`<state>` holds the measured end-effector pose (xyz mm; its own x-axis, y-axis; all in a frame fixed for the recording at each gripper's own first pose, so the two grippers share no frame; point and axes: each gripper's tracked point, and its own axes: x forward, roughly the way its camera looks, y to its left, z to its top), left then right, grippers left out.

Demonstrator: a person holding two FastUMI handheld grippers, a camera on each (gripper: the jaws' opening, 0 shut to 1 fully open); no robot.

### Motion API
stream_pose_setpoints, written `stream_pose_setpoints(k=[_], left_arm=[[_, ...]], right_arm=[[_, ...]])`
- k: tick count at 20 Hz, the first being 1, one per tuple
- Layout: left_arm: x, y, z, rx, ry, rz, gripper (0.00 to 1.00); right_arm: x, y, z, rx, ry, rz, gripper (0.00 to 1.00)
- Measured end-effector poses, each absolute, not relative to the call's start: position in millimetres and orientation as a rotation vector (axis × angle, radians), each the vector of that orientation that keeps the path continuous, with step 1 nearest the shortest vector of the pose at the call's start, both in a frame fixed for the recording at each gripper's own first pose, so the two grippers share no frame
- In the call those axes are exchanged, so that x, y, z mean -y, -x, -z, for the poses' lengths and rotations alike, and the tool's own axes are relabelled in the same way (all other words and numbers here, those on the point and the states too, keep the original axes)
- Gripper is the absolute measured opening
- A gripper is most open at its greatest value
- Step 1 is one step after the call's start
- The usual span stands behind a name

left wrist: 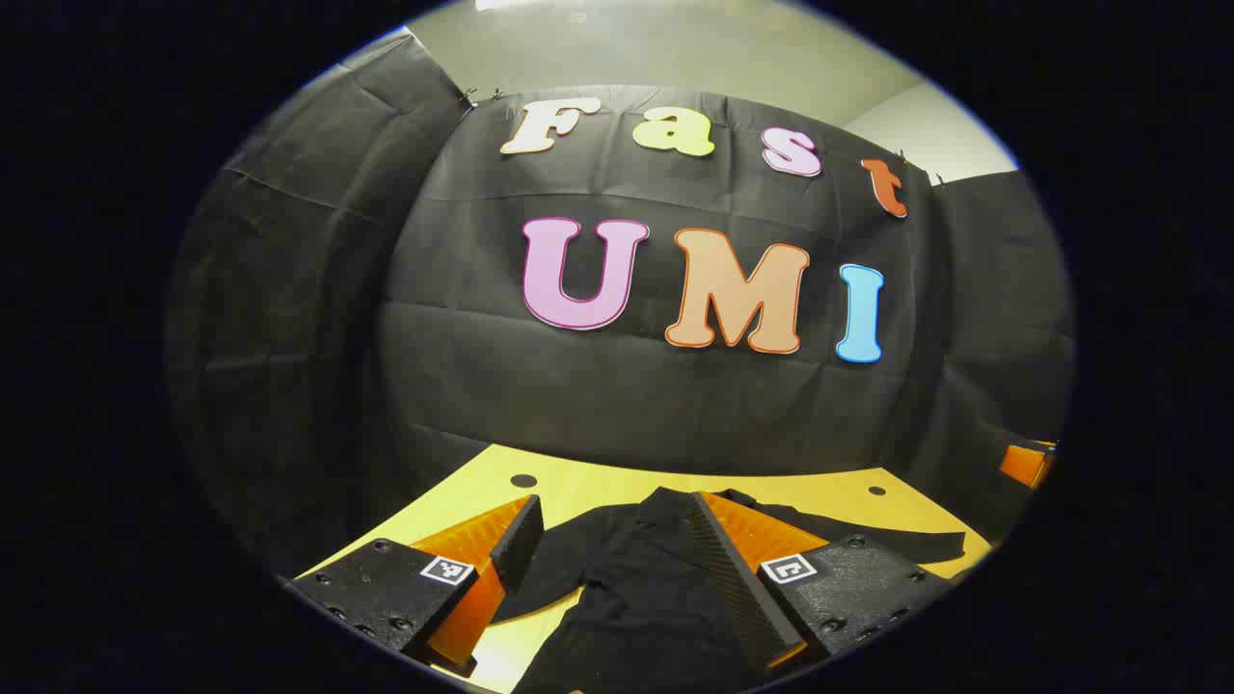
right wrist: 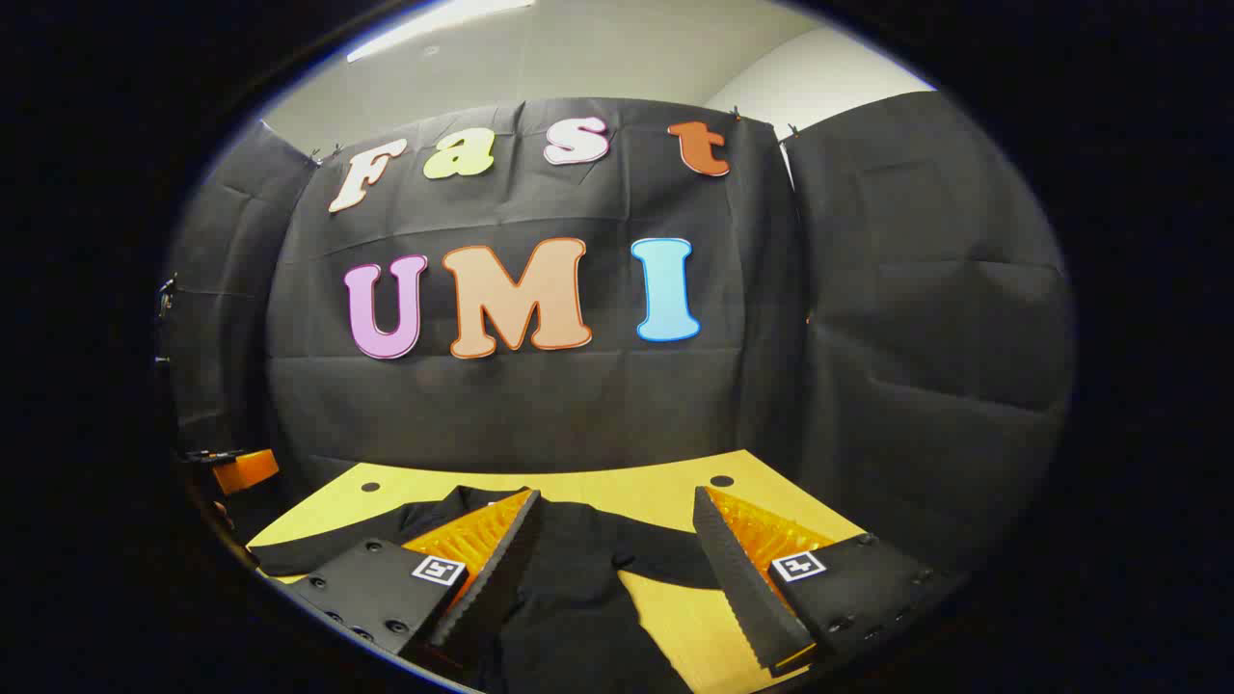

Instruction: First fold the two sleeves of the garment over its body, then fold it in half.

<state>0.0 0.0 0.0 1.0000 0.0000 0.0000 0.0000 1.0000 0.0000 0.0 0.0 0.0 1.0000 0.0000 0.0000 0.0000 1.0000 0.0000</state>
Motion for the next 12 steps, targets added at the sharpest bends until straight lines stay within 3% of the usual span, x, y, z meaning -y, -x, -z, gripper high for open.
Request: stream_pose_setpoints(k=[12], left_arm=[[1.9, 3.3, -0.6, 0.013, -0.023, 0.034, 0.93]], right_arm=[[33.8, 34.9, 11.0, -0.002, -0.046, 0.106, 0.99]])
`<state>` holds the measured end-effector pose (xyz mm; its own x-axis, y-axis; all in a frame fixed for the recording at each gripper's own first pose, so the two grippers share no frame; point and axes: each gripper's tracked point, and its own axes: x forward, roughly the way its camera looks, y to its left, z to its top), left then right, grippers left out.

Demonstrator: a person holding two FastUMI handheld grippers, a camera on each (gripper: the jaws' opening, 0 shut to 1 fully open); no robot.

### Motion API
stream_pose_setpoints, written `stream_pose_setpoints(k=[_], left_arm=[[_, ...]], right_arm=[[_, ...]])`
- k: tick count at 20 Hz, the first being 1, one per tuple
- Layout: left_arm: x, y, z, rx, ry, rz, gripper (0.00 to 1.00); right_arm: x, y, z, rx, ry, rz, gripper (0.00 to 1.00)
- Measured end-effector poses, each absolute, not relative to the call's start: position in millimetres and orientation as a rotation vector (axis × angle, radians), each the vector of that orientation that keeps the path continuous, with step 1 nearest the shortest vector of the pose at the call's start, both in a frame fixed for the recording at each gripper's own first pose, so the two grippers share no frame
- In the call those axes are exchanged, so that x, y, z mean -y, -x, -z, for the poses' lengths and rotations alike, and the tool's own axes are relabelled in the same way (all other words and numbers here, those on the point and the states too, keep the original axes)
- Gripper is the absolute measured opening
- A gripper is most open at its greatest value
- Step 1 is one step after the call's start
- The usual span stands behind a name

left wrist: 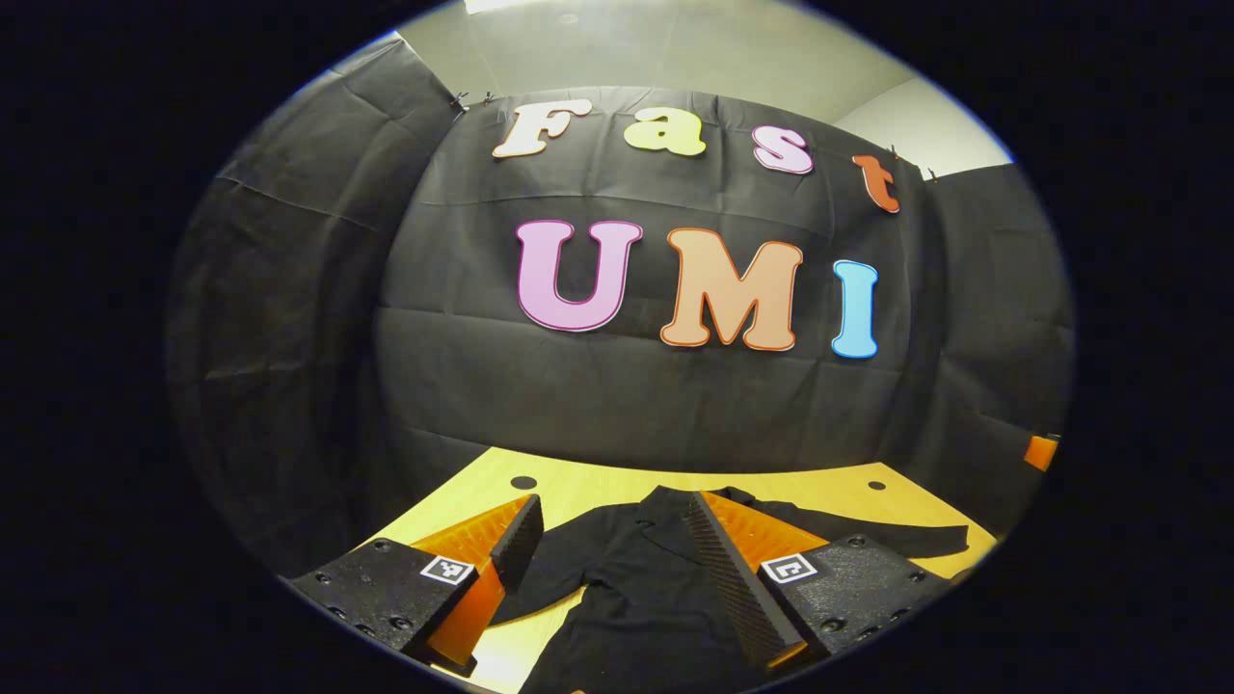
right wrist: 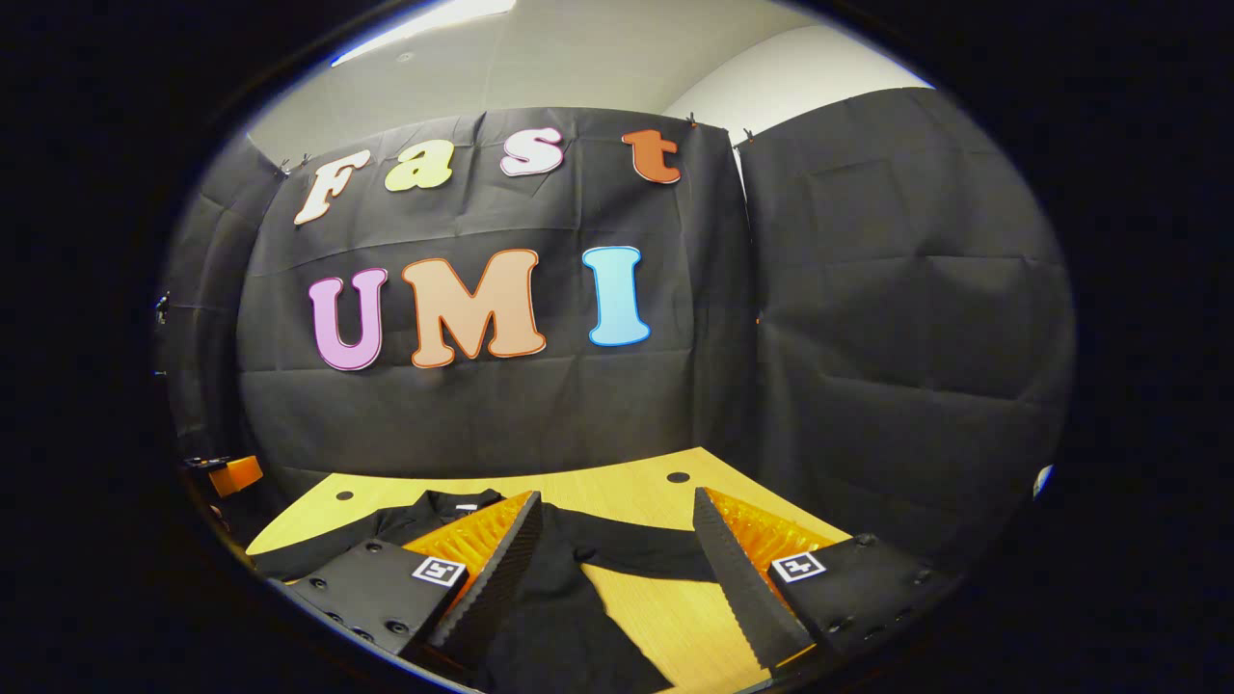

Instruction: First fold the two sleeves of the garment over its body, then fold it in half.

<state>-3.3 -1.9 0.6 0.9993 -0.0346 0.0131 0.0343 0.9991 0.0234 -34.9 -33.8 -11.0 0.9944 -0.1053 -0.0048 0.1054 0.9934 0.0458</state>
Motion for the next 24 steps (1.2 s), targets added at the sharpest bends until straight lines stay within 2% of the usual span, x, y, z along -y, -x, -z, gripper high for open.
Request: stream_pose_setpoints(k=[11, 24], left_arm=[[-11.3, -0.7, 15.5, -0.028, 0.001, 0.018, 0.92], [-27.4, 4.1, 17.1, -0.027, 0.018, -0.055, 0.92]], right_arm=[[28.7, 31.9, 16.4, -0.016, -0.028, 0.119, 0.99], [16.0, 14.2, 27.4, -0.056, 0.015, 0.064, 0.99]])
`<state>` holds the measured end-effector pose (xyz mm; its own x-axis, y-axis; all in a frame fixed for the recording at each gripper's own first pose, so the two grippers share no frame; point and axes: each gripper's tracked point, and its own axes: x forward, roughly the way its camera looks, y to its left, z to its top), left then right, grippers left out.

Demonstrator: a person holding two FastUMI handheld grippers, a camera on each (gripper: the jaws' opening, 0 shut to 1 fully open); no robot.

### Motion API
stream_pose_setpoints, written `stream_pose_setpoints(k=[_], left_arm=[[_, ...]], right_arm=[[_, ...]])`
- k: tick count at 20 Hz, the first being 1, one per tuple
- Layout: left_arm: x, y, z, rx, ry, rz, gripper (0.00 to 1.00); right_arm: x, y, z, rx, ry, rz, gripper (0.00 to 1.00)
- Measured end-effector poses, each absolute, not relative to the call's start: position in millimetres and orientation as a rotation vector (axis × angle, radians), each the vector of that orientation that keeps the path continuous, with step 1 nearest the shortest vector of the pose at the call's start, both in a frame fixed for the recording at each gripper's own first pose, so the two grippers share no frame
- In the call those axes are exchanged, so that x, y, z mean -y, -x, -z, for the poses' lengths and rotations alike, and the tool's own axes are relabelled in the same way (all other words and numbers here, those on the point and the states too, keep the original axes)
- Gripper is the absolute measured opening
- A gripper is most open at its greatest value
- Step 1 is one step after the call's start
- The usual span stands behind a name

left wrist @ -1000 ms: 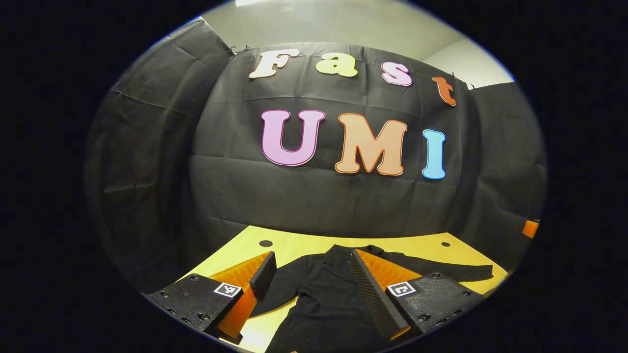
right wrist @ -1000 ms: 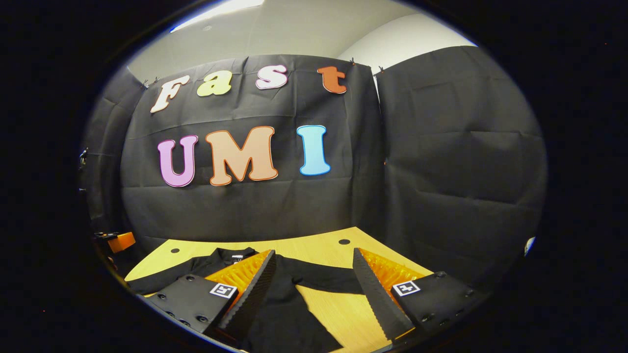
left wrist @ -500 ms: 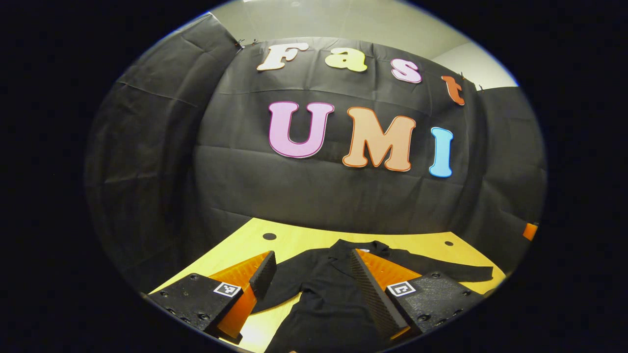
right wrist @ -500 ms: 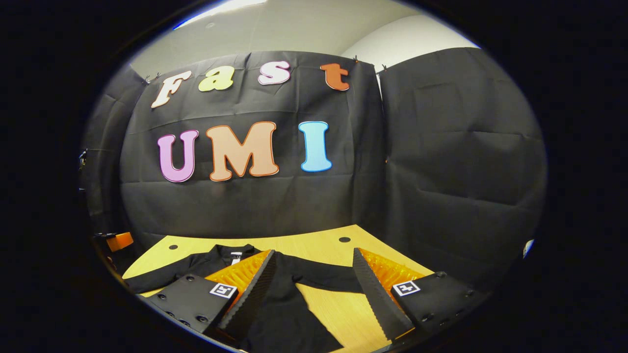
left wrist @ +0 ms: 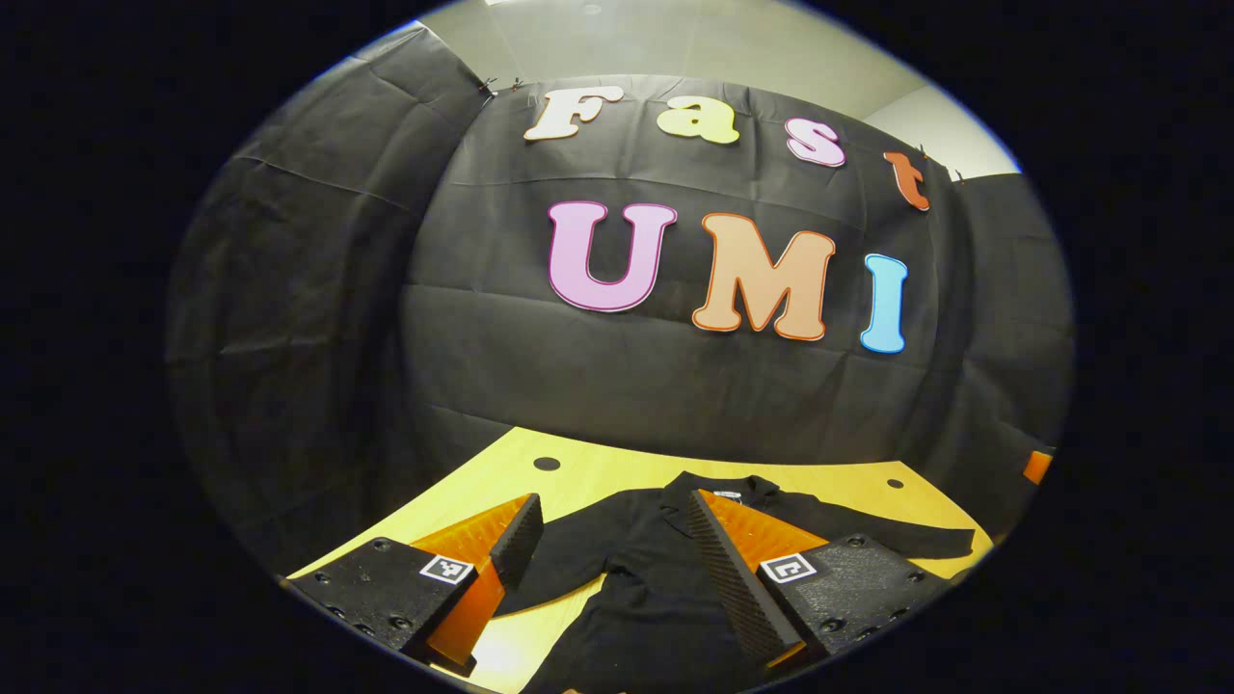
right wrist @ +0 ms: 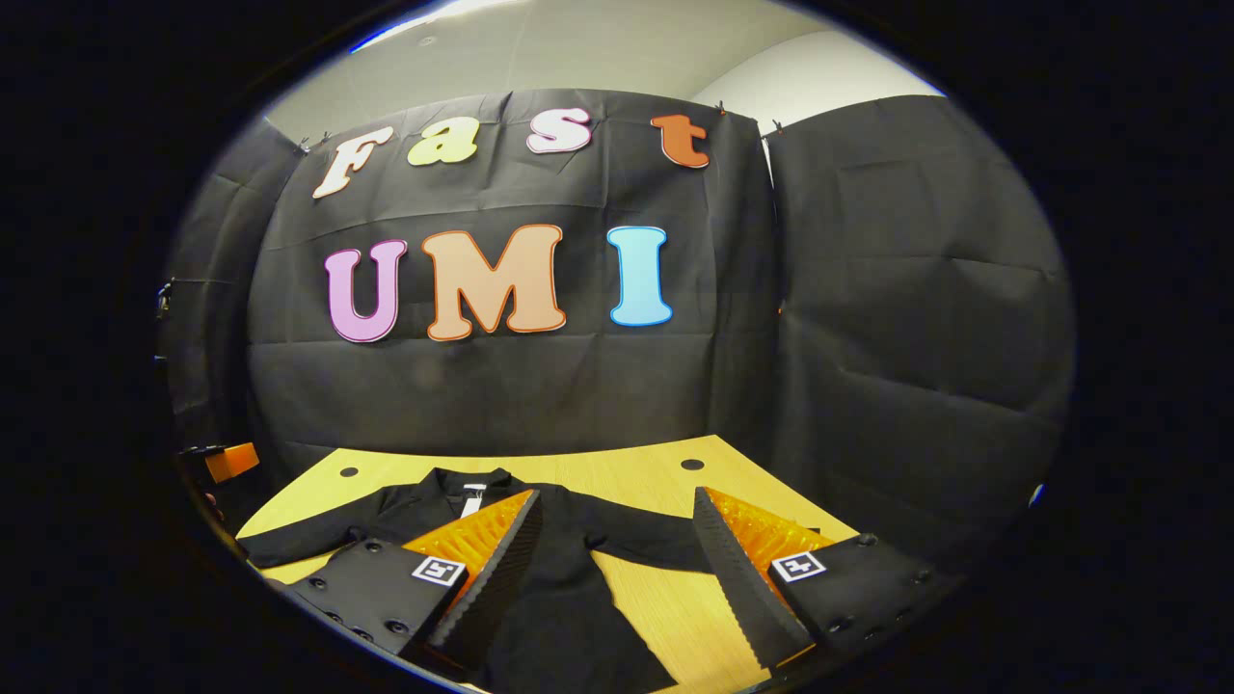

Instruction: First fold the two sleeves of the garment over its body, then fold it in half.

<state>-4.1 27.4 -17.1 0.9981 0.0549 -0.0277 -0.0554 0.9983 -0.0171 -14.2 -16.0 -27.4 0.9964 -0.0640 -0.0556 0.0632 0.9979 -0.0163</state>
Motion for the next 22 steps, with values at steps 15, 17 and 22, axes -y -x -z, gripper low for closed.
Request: stream_pose_setpoints(k=[15, 17, 22], left_arm=[[-30.9, 7.0, 11.2, -0.021, -0.037, -0.1, 0.92], [-32.0, 9.1, 10.9, -0.023, -0.046, -0.115, 0.92], [-32.5, 16.3, 9.7, -0.02, -0.058, -0.152, 0.92]], right_arm=[[83.2, -27.2, 32.5, -0.097, 0.044, 0.096, 0.99], [99.4, -37.4, 35.9, -0.116, 0.033, 0.093, 0.99], [167.6, -64.6, 53.4, -0.169, 0.016, 0.144, 0.99]])
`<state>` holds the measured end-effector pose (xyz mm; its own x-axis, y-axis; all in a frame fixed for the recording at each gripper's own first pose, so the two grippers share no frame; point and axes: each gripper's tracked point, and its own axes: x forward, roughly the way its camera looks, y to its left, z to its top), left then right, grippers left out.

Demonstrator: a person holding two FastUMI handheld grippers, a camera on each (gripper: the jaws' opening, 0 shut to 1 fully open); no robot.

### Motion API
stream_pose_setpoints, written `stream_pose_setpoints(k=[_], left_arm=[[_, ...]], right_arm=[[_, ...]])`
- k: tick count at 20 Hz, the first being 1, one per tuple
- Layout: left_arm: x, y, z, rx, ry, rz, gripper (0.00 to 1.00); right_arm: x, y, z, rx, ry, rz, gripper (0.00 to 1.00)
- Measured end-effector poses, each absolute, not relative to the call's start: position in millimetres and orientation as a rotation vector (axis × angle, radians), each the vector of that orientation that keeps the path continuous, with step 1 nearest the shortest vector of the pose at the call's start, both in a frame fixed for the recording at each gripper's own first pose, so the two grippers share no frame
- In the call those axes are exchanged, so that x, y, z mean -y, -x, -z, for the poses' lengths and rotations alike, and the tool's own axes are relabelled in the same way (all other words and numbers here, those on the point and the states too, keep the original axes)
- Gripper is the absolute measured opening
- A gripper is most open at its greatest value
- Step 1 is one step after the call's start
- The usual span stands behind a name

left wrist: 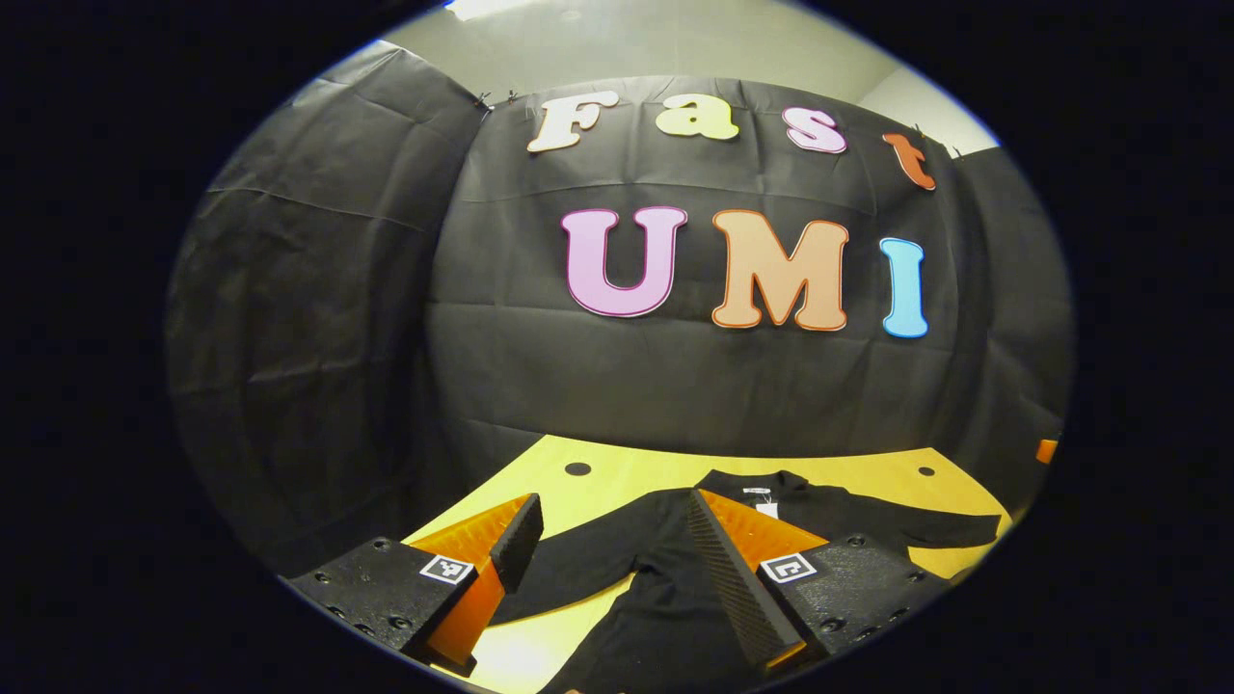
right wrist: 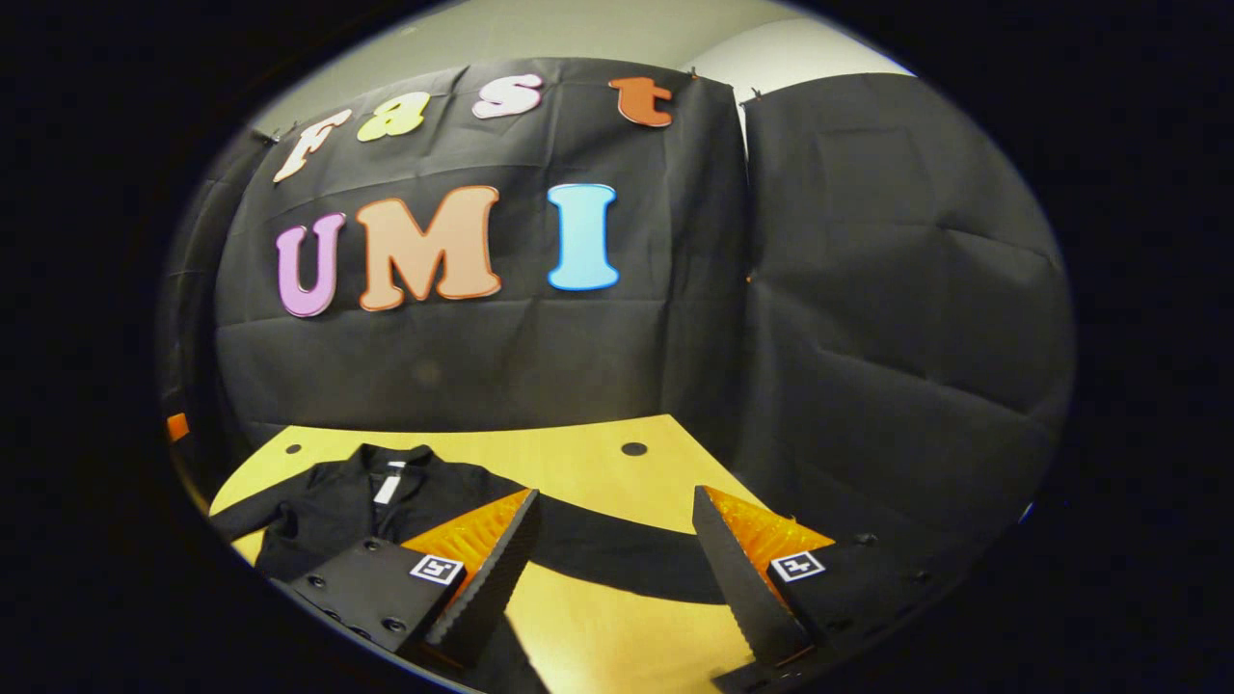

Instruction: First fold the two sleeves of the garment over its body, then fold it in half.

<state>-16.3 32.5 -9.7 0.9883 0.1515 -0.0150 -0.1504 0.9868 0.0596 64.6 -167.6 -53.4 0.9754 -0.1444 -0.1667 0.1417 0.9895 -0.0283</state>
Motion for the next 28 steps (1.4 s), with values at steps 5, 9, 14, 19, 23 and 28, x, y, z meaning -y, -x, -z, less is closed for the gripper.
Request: stream_pose_setpoints(k=[5, 9, 14, 19, 23, 28], left_arm=[[-27.1, 22.7, 14.2, -0.03, -0.048, -0.19, 0.92], [-23.7, 27.9, 14.8, -0.024, -0.049, -0.224, 0.92], [-19.7, 35.4, 15.3, -0.019, -0.056, -0.276, 0.92], [-15.7, 50.7, 23.1, -0.035, -0.077, -0.321, 0.92], [-9.3, 55.4, 22.2, -0.033, -0.103, -0.342, 0.92], [-2.1, 59.6, 20.8, -0.025, -0.101, -0.346, 0.92]], right_arm=[[223.4, -96.7, 96.4, -0.291, 0.039, 0.177, 0.99], [246.8, -120.2, 138.3, -0.412, -0.007, 0.168, 0.99], [274.8, -140.5, 182.5, -0.527, 0.007, 0.178, 1.0], [287.0, -156.2, 214.3, -0.617, 0.011, 0.164, 1.0], [287.5, -162.5, 233.9, -0.668, 0.01, 0.157, 1.0], [286.9, -163.1, 256.0, -0.722, 0.009, 0.147, 1.0]])
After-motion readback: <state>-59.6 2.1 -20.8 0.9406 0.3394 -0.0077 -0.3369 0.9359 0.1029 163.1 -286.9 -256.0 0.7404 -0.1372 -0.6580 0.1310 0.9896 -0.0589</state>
